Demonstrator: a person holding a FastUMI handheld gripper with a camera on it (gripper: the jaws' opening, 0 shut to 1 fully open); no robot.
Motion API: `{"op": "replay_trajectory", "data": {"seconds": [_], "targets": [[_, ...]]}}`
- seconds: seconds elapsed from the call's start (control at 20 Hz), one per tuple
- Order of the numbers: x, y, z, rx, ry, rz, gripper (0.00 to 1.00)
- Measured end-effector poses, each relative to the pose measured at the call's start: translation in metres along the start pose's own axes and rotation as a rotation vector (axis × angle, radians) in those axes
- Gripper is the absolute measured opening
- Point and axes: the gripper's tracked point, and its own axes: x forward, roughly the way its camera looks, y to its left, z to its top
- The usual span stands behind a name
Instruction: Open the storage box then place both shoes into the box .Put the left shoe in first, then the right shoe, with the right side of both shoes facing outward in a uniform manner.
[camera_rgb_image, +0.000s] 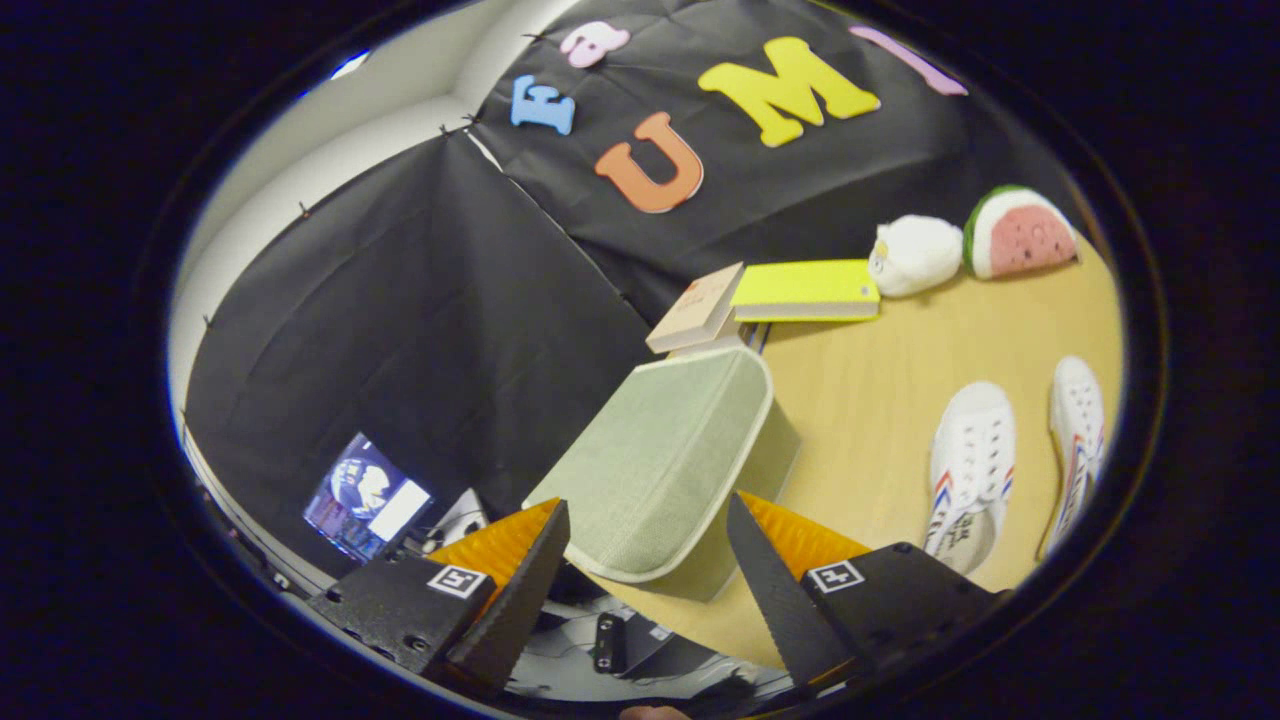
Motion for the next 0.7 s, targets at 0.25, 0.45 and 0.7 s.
{"op": "replay_trajectory", "data": {"seconds": [0.25,0.45,0.7], "targets": [[0.031,-0.008,-0.006,0.197,0.155,0.21,1.0],[0.05,-0.02,-0.012,0.343,0.259,0.312,0.99],[0.057,-0.021,-0.002,0.492,0.294,0.424,0.99]]}}
